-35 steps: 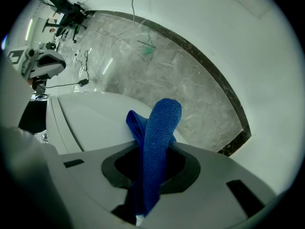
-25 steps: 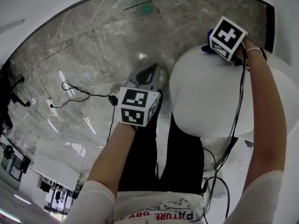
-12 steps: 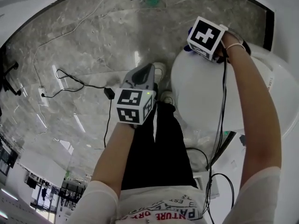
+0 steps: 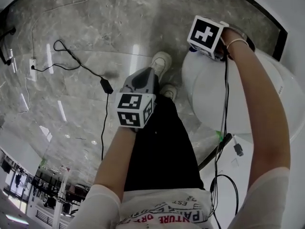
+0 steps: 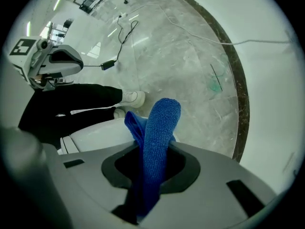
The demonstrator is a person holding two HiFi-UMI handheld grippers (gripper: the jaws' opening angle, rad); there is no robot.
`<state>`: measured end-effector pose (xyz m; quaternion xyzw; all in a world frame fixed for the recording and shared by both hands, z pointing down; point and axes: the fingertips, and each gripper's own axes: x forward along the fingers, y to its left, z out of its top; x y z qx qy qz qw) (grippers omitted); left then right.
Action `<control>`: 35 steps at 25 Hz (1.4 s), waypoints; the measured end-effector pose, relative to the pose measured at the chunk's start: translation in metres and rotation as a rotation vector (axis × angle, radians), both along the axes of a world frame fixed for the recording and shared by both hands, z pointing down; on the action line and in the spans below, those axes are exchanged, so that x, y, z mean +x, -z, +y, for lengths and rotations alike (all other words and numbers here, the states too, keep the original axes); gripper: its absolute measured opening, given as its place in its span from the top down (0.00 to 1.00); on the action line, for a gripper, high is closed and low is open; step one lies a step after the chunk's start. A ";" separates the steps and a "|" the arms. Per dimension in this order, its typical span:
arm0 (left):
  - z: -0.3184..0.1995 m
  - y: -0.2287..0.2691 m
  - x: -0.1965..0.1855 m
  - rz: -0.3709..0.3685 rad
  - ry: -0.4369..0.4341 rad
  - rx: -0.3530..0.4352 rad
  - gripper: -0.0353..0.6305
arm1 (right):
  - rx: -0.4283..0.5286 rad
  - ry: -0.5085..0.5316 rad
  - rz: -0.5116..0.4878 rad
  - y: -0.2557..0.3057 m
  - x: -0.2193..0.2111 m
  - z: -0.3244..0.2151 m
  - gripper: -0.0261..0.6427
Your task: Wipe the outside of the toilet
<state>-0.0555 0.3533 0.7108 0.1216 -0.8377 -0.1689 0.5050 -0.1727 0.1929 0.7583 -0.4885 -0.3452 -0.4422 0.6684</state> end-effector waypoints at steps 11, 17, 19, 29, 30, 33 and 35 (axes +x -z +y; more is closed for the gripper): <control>0.026 -0.013 0.074 0.055 0.166 0.034 0.94 | 0.011 0.300 0.019 0.005 0.070 0.041 0.85; 0.041 -0.001 0.114 0.055 0.260 0.058 0.94 | 0.012 0.433 0.027 0.005 0.110 0.052 0.85; 0.041 -0.002 0.129 0.072 0.268 0.069 0.94 | 0.026 0.422 0.049 0.007 0.122 0.055 0.85; 0.050 0.012 0.171 0.086 0.139 0.087 0.94 | 0.006 0.447 0.131 0.030 0.196 0.070 0.85; 0.055 0.015 0.172 0.082 0.129 0.081 0.94 | 0.019 0.407 0.139 0.034 0.206 0.071 0.85; 0.067 0.027 0.173 0.071 0.098 0.066 0.94 | 0.007 0.216 0.167 0.043 0.232 0.086 0.85; 0.077 0.034 0.172 0.061 0.065 0.052 0.94 | -0.050 0.075 0.160 0.050 0.239 0.103 0.85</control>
